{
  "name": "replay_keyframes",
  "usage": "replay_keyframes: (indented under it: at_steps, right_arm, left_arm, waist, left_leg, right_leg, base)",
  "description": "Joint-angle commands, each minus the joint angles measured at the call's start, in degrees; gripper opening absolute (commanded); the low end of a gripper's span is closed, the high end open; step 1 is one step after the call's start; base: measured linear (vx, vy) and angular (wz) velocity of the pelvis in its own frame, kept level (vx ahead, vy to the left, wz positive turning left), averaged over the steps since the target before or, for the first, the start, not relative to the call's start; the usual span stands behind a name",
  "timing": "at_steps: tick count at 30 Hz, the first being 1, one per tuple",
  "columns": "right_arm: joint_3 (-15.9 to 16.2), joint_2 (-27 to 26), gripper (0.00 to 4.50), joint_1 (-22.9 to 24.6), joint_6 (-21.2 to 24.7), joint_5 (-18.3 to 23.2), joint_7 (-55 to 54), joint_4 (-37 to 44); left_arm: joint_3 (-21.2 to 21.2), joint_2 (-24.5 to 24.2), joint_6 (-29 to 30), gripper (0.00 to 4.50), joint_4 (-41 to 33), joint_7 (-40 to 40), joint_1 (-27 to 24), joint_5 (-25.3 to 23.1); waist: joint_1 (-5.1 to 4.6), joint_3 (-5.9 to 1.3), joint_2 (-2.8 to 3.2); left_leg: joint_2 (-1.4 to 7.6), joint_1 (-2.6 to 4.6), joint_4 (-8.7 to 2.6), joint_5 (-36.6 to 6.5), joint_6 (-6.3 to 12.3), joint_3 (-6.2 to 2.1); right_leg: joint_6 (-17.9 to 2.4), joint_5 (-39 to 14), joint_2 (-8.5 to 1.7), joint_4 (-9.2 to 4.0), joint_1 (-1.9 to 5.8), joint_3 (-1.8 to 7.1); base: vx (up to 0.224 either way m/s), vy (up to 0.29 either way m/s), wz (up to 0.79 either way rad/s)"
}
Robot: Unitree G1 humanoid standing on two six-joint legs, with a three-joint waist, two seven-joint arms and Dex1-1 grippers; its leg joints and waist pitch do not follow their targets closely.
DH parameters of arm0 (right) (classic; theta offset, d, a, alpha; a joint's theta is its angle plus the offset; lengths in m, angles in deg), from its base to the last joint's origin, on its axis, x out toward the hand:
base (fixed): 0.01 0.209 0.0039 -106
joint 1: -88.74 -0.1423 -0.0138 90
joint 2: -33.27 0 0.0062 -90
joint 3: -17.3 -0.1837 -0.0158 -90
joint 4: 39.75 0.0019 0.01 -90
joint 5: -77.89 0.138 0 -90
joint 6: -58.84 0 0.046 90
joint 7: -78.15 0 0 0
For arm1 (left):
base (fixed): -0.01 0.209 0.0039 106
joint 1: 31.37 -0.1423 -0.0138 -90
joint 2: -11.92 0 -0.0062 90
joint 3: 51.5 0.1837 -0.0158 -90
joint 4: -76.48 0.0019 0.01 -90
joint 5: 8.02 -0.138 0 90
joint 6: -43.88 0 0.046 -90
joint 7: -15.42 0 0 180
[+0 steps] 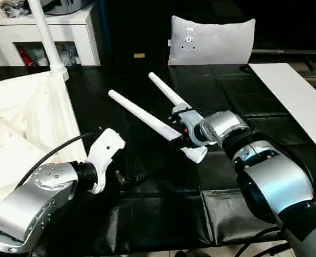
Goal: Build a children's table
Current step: Pick table leg
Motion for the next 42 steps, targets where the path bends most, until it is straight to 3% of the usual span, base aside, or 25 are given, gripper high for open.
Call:
replay_keyframes:
  at_steps: [1,2,6,10,14,15,17,18,19,23,24,27,30,32,33,35,36,42]
  right_arm:
    - [-1.3,0.1,1.89,1.7,0.3,0.8,-0.2,0.5]
    - [-1.3,0.1,1.88,1.7,0.3,0.8,-0.2,0.5]
    - [-7.1,-0.3,1.88,2.1,0.5,5.1,-5.0,1.8]
    - [-8.8,-0.4,1.88,2.2,0.7,6.5,-6.4,2.4]
    - [-16.1,0.6,1.88,3.5,-1.8,12.3,-6.9,8.6]
    - [-19.7,0.8,1.88,5.3,-5.5,15.5,-5.8,13.1]
    - [-22.0,1.0,1.88,7.0,-5.9,18.0,-4.9,17.6]
    - [-23.3,1.3,1.88,8.4,-5.0,19.9,-4.1,21.4]
    - [-24.4,1.4,1.88,10.9,-4.3,22.4,-1.6,26.7]
    - [-25.7,1.3,1.87,16.0,-4.1,26.6,3.6,35.2]
    - [-26.5,1.0,1.87,18.8,-3.8,28.9,5.8,39.3]
    - [-27.2,0.4,1.87,23.6,-1.8,32.4,8.4,46.1]
    - [-26.8,0.0,1.87,26.6,-0.7,34.8,9.4,50.3]
    - [-26.6,-0.2,1.87,27.7,0.0,35.8,9.3,52.4]
    - [-26.1,-0.4,1.87,29.5,0.5,36.9,9.7,55.7]
    - [-25.8,-0.7,1.87,31.2,1.4,38.4,10.0,58.9]
    - [-25.6,-0.8,1.87,32.1,2.0,39.2,10.3,60.5]
    - [-24.4,-0.6,1.87,34.5,3.4,41.0,11.2,64.8]
  left_arm:
    - [0.9,-0.6,-0.8,4.50,1.0,0.3,0.4,-0.6]
    - [0.9,-0.6,-0.8,4.50,1.0,0.3,0.4,-0.6]
    - [0.2,-0.4,-1.6,4.50,2.3,0.4,0.7,-0.3]
    - [-0.3,-0.1,-1.9,4.50,2.5,0.2,0.6,-0.3]
    - [-3.6,4.9,-4.3,4.50,4.8,-4.3,2.4,-0.1]
    - [-4.7,7.4,-5.6,4.50,6.2,-7.1,3.8,-0.7]
    - [-6.0,9.9,-7.1,4.50,7.5,-9.3,5.3,-0.6]
    - [-7.3,12.4,-7.9,4.50,8.4,-10.7,6.6,0.6]
    - [-9.6,16.1,-8.1,4.50,9.3,-12.4,8.3,3.4]
    - [-12.8,21.6,-7.6,4.50,10.6,-15.2,10.9,7.5]
    - [-13.9,23.7,-7.1,4.50,11.0,-15.5,12.1,9.9]
    - [-16.5,27.9,-6.5,4.50,12.1,-15.9,14.9,15.6]
    - [-18.0,31.0,-6.1,4.50,13.9,-16.2,17.6,20.4]
    - [-18.2,31.8,-5.8,4.50,14.4,-16.1,18.4,21.0]
    - [-18.3,33.0,-5.2,4.50,15.5,-16.0,19.7,21.7]
    - [-17.7,33.7,-5.0,4.50,16.6,-15.9,21.1,21.8]
    - [-17.7,33.9,-4.6,4.50,17.2,-15.9,21.7,22.1]
    - [-18.0,33.5,-4.2,4.50,20.1,-16.8,22.9,23.2]
  waist:
    - [-0.11,-3.02,1.23]
    - [-0.08,-2.97,1.42]
    - [-0.09,-3.06,1.69]
    - [-0.13,-3.19,1.75]
    - [-0.02,-3.32,1.49]
    - [0.22,-3.45,1.03]
    - [0.53,-3.78,0.76]
    - [0.49,-3.66,0.16]
    - [0.64,-3.70,0.10]
    - [0.99,-3.90,-0.22]
    - [1.09,-3.82,-0.69]
    - [1.30,-3.89,-1.08]
    - [1.68,-3.73,-0.94]
    - [1.59,-3.66,-1.11]
    - [1.73,-3.53,-1.06]
    - [2.00,-3.80,-0.72]
    - [2.25,-3.90,-0.83]
    - [2.54,-4.26,-0.44]
  left_leg:
    - [2.14,-0.90,-5.21,-11.1,0.17,0.10]
    - [2.13,-0.84,-5.22,-11.7,0.09,0.08]
    - [2.01,-0.75,-5.21,-11.9,-0.10,0.00]
    - [2.01,-0.76,-5.14,-11.4,-0.10,0.06]
    - [1.92,-0.89,-5.05,-9.3,0.43,0.30]
    - [1.89,-0.80,-4.93,-8.0,1.07,0.52]
    - [1.99,-0.81,-4.81,-5.6,1.79,0.61]
    - [1.86,-0.98,-4.80,-4.6,2.49,0.73]
    - [1.89,-0.96,-4.75,-3.9,2.81,0.74]
    - [1.83,-1.18,-4.62,-1.6,4.04,0.80]
    - [1.63,-1.24,-4.61,-1.8,4.58,0.97]
    - [1.66,-1.26,-4.63,-1.1,5.38,0.98]
    - [1.54,-1.09,-4.62,-1.8,5.18,1.03]
    - [1.59,-1.21,-4.81,-2.0,5.10,0.89]
    - [1.52,-0.97,-4.79,-2.3,5.04,1.03]
    - [1.63,-0.83,-4.98,-1.4,5.14,0.89]
    - [1.71,-0.74,-5.04,-0.4,5.31,0.89]
    - [1.82,-1.00,-4.88,2.3,5.39,0.73]
  right_leg:
    - [-12.6,-20.4,-4.34,-4.38,3.83,3.04]
    - [-12.6,-20.8,-4.31,-4.44,3.78,3.02]
    - [-12.2,-21.1,-4.32,-4.47,3.91,2.96]
    - [-12.8,-20.3,-4.25,-4.45,3.90,2.85]
    - [-12.4,-18.5,-4.09,-4.58,4.20,2.89]
    - [-12.1,-17.4,-4.06,-4.65,4.24,2.91]
    - [-12.3,-15.0,-4.08,-4.25,4.38,2.87]
    - [-12.2,-14.6,-3.94,-4.39,4.50,2.84]
    - [-12.2,-14.8,-4.03,-4.33,4.53,2.85]
    - [-12.3,-13.2,-3.98,-4.37,4.62,2.73]
    - [-11.5,-14.3,-4.06,-4.76,4.83,2.73]
    - [-10.9,-15.9,-4.12,-5.08,4.79,2.65]
    - [-9.5,-19.7,-4.02,-5.68,4.46,2.47]
    - [-8.7,-21.0,-3.98,-5.73,4.53,2.37]
    - [-7.2,-22.7,-3.87,-6.23,4.28,2.40]
    - [-6.8,-22.0,-3.88,-6.08,4.48,2.27]
    - [-6.5,-20.3,-3.79,-6.05,4.44,2.28]
    - [-8.7,-14.3,-3.90,-5.35,4.72,2.25]
  base:
    - [0.000,0.000,0.00]
    - [0.000,0.000,0.00]
    - [0.000,0.000,0.00]
    - [0.000,0.000,0.00]
    - [0.000,0.000,0.00]
    - [0.000,0.000,0.00]
    - [0.000,0.000,0.00]
    - [0.000,0.000,0.00]
    - [0.000,0.000,0.00]
    - [0.000,0.000,0.00]
    - [0.000,0.000,0.00]
    - [0.000,0.000,0.00]
    - [0.000,0.000,0.00]
    - [0.000,0.000,0.00]
    - [0.000,0.000,0.00]
    - [0.000,0.000,0.00]
    - [0.000,0.000,0.00]
    - [0.000,0.000,0.00]
